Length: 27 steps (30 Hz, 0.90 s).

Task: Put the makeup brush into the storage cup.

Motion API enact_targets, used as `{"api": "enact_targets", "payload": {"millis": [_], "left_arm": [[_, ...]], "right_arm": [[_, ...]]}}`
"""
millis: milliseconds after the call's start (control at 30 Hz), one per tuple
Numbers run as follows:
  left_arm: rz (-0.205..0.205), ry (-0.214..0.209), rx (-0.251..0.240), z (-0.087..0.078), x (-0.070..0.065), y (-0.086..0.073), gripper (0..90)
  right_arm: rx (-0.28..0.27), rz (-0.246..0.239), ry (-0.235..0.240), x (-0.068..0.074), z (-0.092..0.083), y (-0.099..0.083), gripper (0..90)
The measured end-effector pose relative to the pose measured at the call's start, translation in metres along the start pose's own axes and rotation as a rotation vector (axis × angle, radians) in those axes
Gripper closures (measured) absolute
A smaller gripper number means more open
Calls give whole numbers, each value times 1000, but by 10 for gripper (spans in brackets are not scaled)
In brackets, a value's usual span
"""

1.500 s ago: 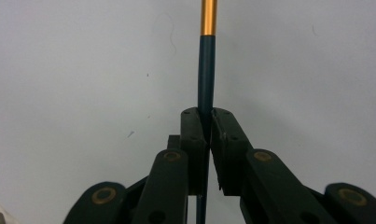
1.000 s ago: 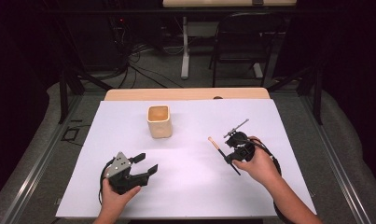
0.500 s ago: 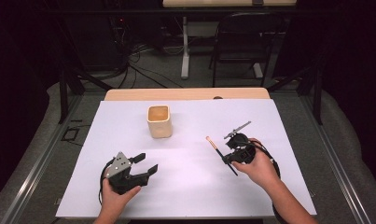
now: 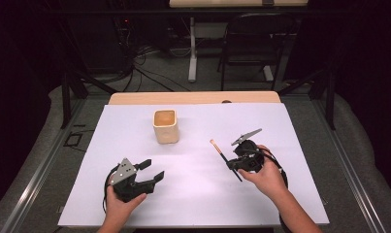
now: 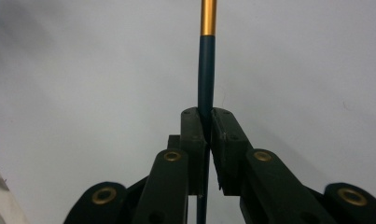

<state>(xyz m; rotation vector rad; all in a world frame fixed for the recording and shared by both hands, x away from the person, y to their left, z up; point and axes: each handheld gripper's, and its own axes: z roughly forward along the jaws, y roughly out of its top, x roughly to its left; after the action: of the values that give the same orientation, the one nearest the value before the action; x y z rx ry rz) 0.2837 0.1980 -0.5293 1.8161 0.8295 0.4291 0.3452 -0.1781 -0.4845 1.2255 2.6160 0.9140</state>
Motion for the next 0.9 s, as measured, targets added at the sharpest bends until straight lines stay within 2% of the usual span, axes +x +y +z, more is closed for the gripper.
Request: {"api": "enact_targets", "payload": {"millis": [200,233,300,500,533,667,833,900], "left_arm": [[0,0,0,0,0,0,324],[0,-2,-3,1,0,0,324],[0,0,0,0,0,0,324],[-1,-2,-2,1,0,-1,324],[-1,-2,-2,1,0,-1,324],[-2,-1,0,1,0,-1,325],[-3,-1,0,1,0,-1,325],[-4,-1,0,1,0,-1,325]], "right_arm": [[-53,-8,9,3,-1,-1,837],[-79,-13,21,4,-1,-1,837],[-88,-28,19,6,-1,-2,837],[-157,-22,33,10,1,-5,837],[-184,-30,32,12,2,-6,837],[-236,-47,44,15,2,-8,837],[-291,-66,53,19,3,-10,837],[-297,-73,53,20,3,-11,837]]}}
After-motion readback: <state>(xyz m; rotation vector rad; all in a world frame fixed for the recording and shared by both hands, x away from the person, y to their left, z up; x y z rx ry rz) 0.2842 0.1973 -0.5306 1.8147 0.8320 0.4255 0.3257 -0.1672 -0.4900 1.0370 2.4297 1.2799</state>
